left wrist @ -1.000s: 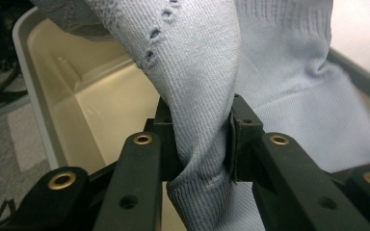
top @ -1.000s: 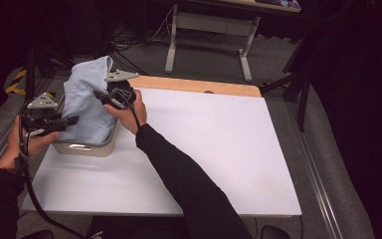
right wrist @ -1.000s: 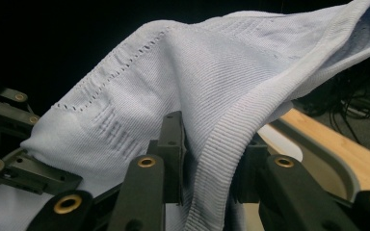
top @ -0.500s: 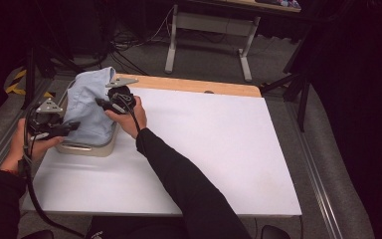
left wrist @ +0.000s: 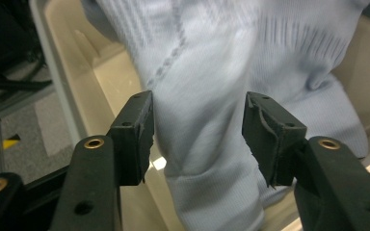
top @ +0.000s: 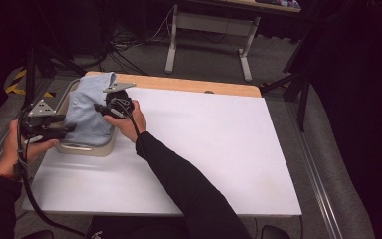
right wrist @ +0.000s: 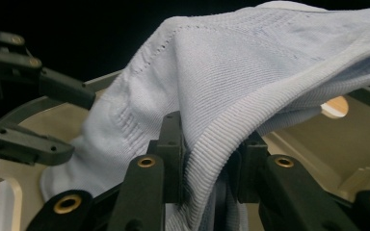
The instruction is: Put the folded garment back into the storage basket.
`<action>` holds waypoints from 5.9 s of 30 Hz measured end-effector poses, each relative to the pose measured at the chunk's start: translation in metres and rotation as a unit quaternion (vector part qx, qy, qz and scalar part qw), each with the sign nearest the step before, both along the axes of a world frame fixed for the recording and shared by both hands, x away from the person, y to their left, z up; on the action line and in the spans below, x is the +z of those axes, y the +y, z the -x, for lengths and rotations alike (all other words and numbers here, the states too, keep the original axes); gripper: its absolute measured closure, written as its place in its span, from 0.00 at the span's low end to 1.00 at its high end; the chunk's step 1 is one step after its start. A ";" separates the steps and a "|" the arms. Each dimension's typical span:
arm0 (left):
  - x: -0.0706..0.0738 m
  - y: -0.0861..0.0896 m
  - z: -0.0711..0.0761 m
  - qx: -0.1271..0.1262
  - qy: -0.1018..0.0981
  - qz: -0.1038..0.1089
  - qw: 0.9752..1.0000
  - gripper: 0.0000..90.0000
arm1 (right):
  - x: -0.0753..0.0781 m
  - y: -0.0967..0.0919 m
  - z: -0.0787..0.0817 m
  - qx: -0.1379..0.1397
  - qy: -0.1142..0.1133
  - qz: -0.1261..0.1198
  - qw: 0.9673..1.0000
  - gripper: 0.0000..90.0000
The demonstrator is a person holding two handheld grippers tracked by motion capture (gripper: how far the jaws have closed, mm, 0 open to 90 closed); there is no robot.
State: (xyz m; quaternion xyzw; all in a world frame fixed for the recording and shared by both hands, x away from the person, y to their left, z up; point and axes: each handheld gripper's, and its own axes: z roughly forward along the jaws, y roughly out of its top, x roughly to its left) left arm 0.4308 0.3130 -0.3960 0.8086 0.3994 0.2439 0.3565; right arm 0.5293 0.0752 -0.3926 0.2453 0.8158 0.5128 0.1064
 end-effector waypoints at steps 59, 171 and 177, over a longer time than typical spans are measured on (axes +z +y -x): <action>0.017 -0.097 -0.113 0.040 -0.032 -0.058 0.997 0.22 | 0.004 -0.302 0.139 -0.069 -0.141 0.041 0.987 0.39; 0.020 -0.078 -0.056 -0.011 -0.083 0.018 0.996 0.14 | -0.013 -0.331 0.150 -0.101 -0.100 0.053 0.988 0.36; 0.023 -0.077 -0.051 -0.011 -0.095 0.031 0.995 0.13 | -0.013 -0.332 0.150 -0.103 -0.104 0.052 0.988 0.35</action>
